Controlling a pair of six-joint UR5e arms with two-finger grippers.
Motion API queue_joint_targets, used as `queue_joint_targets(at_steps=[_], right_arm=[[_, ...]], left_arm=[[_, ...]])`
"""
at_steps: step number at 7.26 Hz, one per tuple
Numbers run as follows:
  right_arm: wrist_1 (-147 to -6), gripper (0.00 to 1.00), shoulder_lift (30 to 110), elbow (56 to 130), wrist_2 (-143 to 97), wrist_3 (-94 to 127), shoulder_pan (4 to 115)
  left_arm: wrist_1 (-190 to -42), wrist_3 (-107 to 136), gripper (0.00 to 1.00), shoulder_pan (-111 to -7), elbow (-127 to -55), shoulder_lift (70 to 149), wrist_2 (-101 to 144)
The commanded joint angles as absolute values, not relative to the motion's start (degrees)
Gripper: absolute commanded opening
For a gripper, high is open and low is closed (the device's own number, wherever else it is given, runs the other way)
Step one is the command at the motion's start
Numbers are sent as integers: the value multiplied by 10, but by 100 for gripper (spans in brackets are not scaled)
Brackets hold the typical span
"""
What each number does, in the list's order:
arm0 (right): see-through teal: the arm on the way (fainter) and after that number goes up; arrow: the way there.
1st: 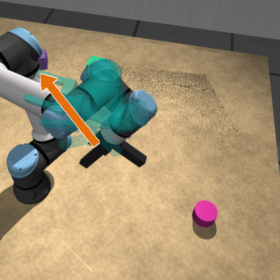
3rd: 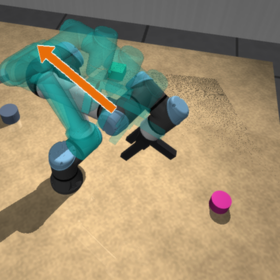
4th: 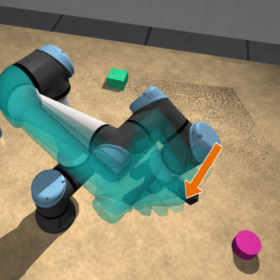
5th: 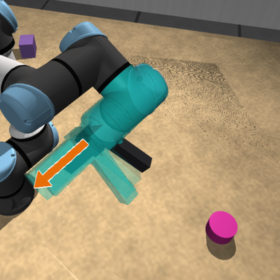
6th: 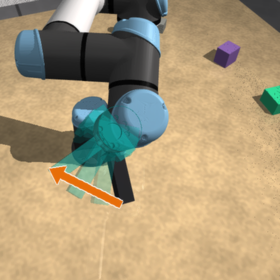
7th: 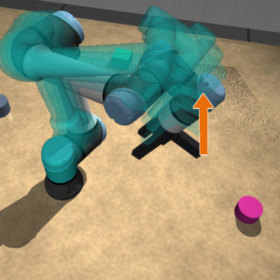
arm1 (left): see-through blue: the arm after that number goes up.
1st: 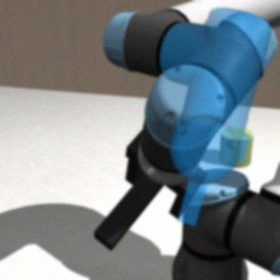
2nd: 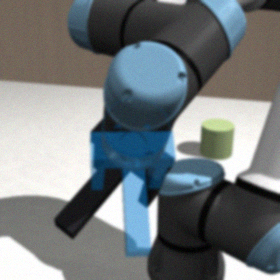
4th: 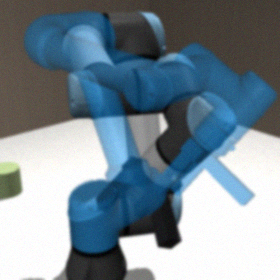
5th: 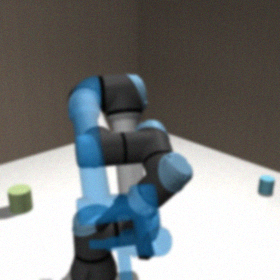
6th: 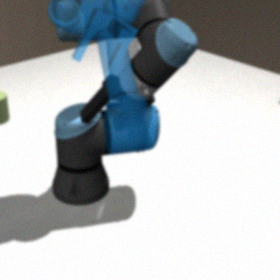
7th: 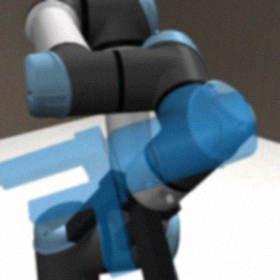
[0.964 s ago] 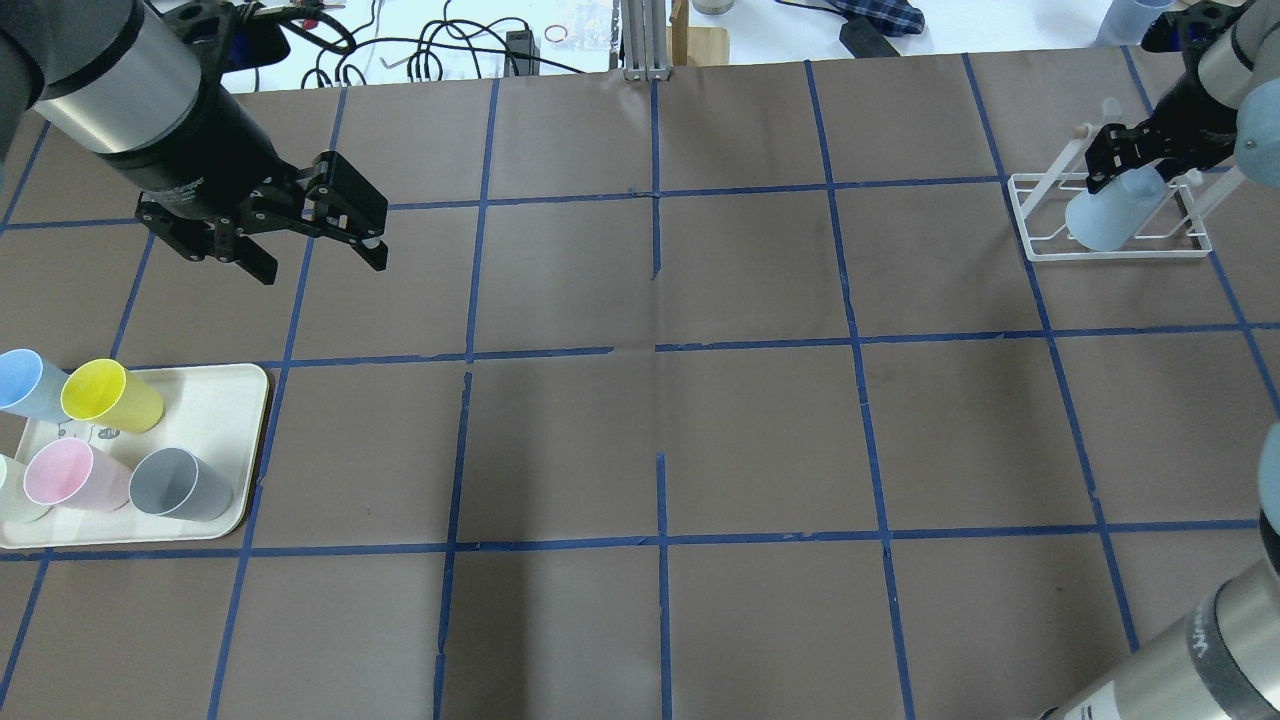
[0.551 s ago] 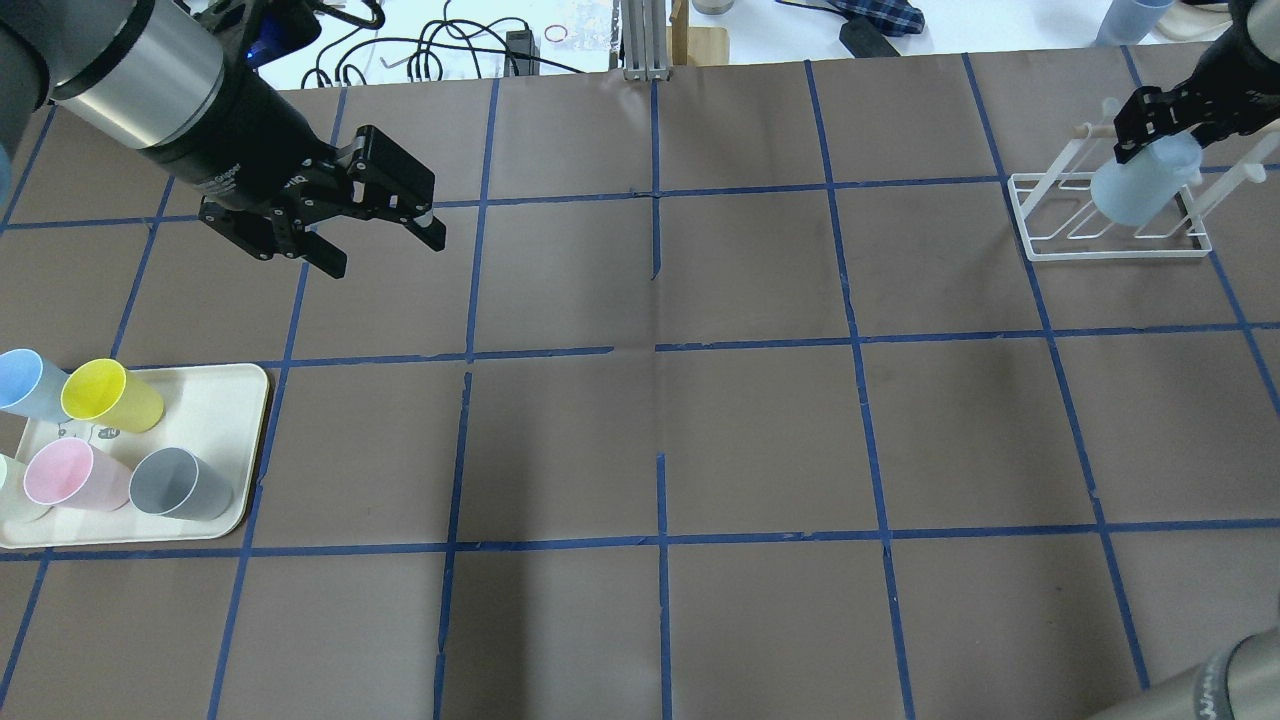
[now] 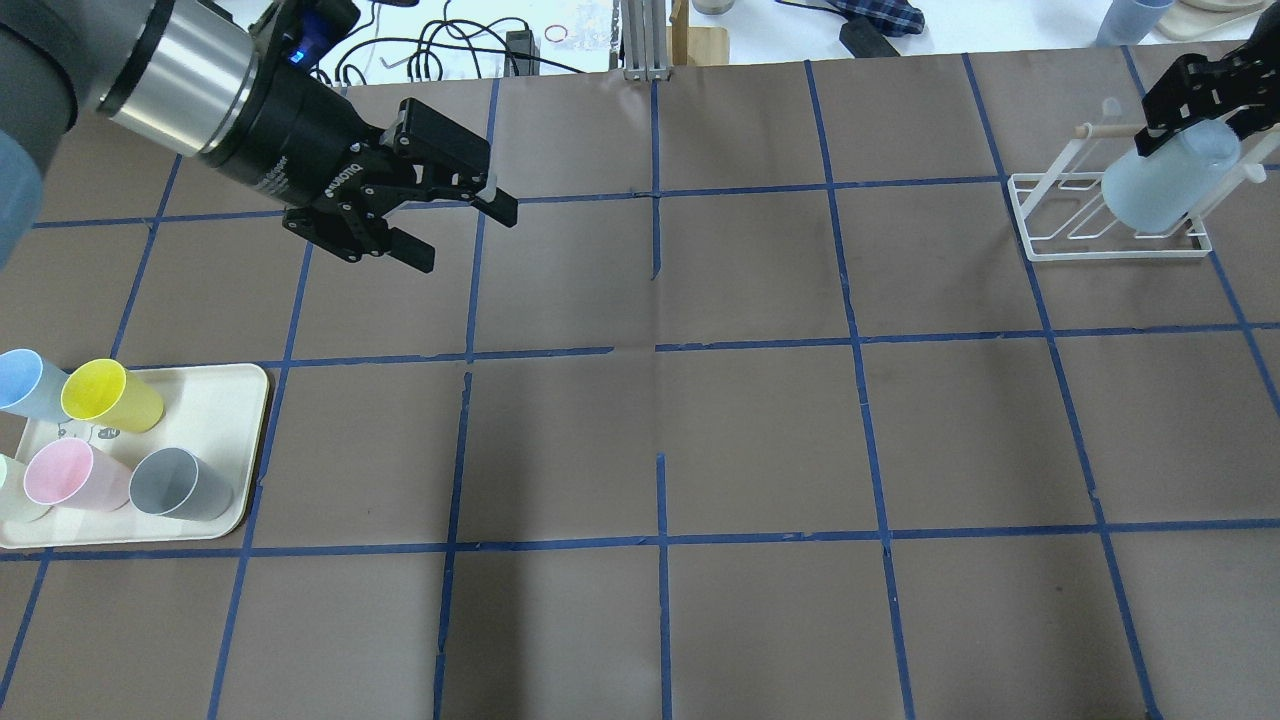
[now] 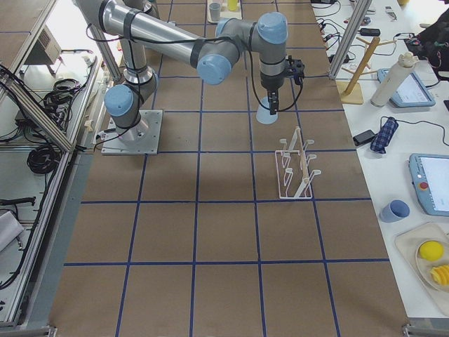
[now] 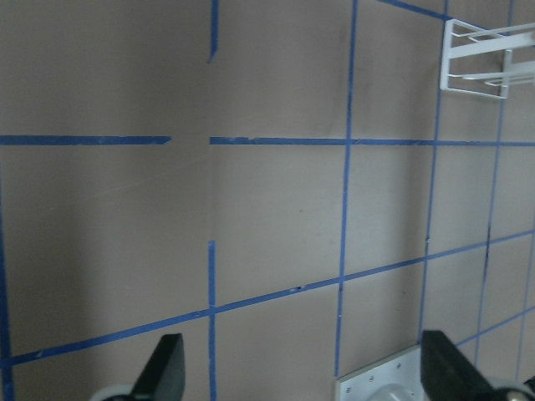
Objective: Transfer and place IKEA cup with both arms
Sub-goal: 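Carry the cup toward the left gripper while the left arm raises to meet it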
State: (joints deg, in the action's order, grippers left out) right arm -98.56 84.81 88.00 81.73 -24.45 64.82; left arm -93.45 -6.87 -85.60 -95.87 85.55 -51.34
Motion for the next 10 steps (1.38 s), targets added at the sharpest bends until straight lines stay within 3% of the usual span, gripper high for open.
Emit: queue_joint_targets(at_steps=[1,5,10], right_arm=[[-881,47,888,881,750,-192,649],[-792,47,925,882,636,56,691],[-798,46,928,888,553,313,766]], left_arm=[[-930,-112,100,-834,-1022,858,-381],[-918,-206,100,-823,-1097,868,-95],[-850,-195,100,-825,-1100,917,-85]])
